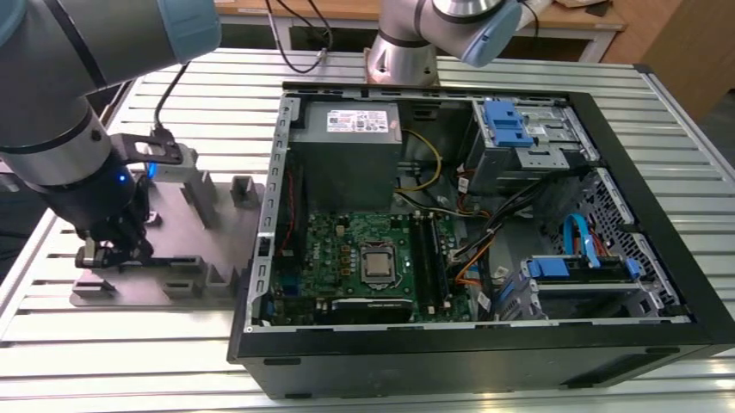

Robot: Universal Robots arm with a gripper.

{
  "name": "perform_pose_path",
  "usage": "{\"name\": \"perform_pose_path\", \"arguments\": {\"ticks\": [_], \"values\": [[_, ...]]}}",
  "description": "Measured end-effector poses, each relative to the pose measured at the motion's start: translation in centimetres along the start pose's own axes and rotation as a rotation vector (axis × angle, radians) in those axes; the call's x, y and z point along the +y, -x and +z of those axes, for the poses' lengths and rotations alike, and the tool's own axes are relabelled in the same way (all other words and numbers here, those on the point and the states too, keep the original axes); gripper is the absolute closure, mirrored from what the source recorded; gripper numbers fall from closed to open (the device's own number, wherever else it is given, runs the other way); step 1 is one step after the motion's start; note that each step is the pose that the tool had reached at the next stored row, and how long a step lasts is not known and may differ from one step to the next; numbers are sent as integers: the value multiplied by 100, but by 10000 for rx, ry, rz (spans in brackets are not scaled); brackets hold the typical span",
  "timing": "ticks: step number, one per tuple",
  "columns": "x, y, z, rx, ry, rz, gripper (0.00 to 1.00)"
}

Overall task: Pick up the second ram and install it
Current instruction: 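Pick up the second ram and move it above second insertion slot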

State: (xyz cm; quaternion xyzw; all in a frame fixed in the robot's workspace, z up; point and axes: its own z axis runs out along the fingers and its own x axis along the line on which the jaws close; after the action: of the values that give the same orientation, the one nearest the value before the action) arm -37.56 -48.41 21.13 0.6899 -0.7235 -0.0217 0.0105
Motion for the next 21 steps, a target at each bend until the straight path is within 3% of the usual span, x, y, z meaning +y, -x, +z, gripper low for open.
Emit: {"name": "perform_pose_path", "arguments": {"ticks": [9,11,13,14,17,21], "values": [[-2,-13,11,-38,3,-91,86],[-1,-13,11,-38,3,-92,79],[-1,-13,10,-37,4,-94,79],[-1,-17,11,-37,4,-98,73],[2,-34,21,-185,12,-164,73],[-1,-66,47,-214,15,-271,73]]}}
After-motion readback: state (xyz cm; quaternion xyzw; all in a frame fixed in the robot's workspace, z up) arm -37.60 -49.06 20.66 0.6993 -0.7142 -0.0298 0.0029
